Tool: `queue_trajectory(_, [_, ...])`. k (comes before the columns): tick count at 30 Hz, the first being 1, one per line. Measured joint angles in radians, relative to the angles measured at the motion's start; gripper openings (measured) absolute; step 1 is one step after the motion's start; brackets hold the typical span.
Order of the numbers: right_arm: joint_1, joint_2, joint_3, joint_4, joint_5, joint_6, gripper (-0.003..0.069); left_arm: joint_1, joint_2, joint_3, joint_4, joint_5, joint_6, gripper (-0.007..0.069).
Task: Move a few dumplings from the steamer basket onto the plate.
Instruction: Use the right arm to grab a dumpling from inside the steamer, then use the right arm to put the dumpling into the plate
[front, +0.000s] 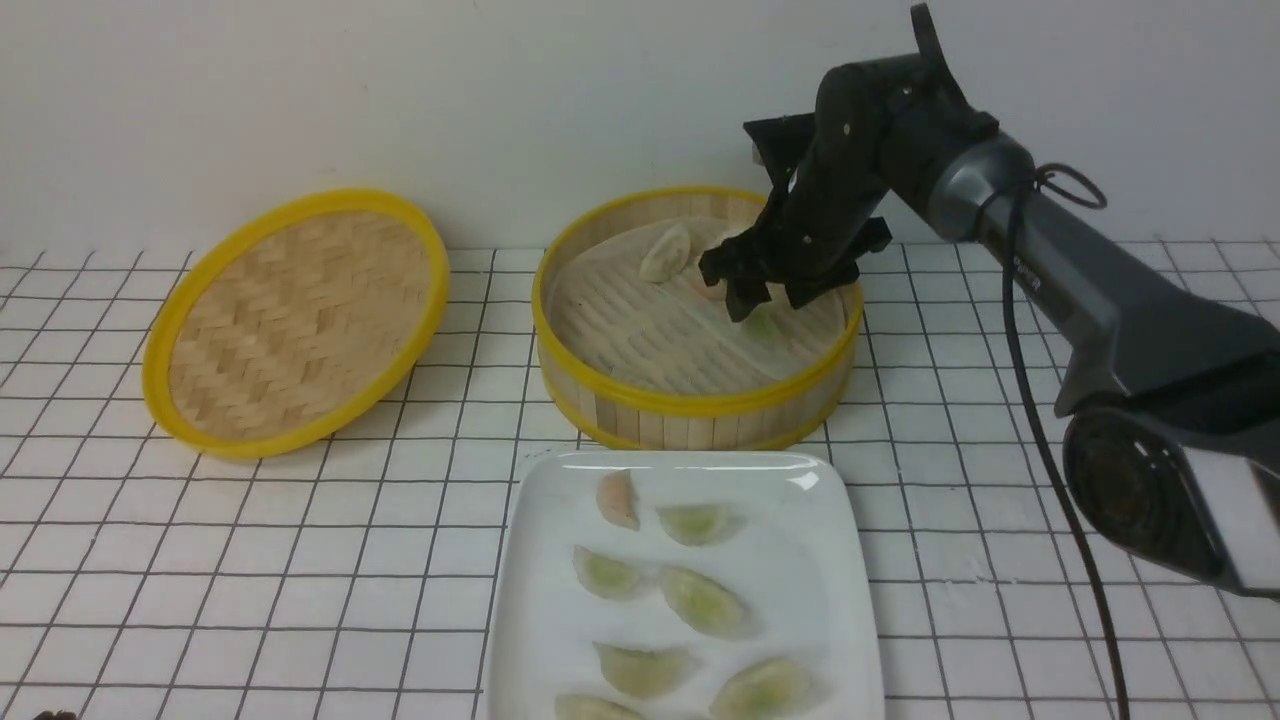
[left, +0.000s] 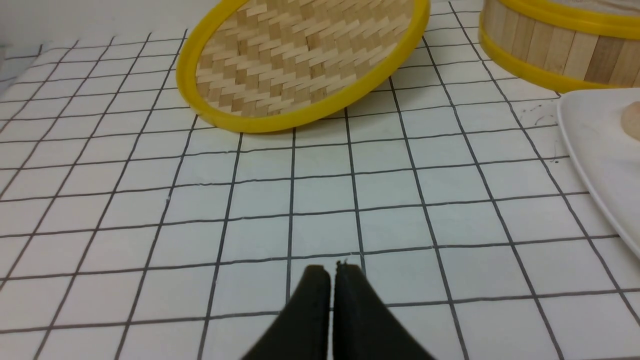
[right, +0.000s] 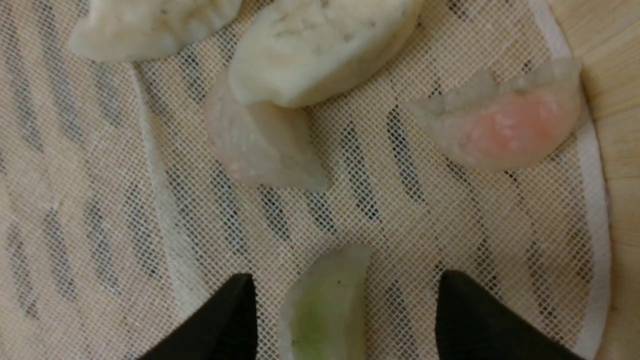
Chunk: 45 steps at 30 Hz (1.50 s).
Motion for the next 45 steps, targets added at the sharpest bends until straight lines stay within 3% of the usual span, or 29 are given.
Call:
queue_trajectory(3, [0.0,0.0,0.01,-0.007,-0.001,0.003,0.0353,0.0,0.0,0.0,0.0,0.0,0.0,-0.0006])
queue_trajectory(7, [0.002,0.0,0.035,0.025,-0.001,-0.003,0.0204,0.0,0.0,0.0,0.0,0.0,0.0,-0.0006])
queue_trajectory(9, [0.002,0.0,0.042,0.027,-0.006,-0.007,0.0173,0.0,0.0,0.0,0.0,0.0,0.0,-0.0006])
queue_trajectory(16, [0.002,-0.025,0.065,0.021,-0.009,-0.007,0.0174,0.0,0.0,0.0,0.0,0.0,0.0,-0.0006])
queue_trajectory(19, [0.003,-0.154,0.162,0.016,-0.005,-0.007,0.0174,0.0,0.0,0.0,0.0,0.0,0.0,-0.0006])
queue_trajectory(26, [0.018,-0.614,0.686,0.082,-0.015,-0.033,0.0174,0.0,0.0,0.0,0.0,0.0,0.0,-0.0006])
queue_trajectory(33, [0.124,-0.633,0.991,0.195,-0.028,-0.103,0.0175,0.0,0.0,0.0,0.0,0.0,0.0,-0.0006])
queue_trajectory(35, [0.151,-0.605,0.996,0.203,-0.042,-0.12,0.0199,0.0,0.0,0.0,0.0,0.0,0.0,-0.0006])
queue_trajectory(41, [0.173,-0.575,0.898,0.191,-0.027,-0.126,0.0446,0.0,0.0,0.0,0.0,0.0,0.0,-0.0006])
queue_trajectory(45, [0.153,-0.541,0.721,0.075,-0.021,-0.119,0.056,0.0,0.0,0.0,0.0,0.0,0.0,-0.0006])
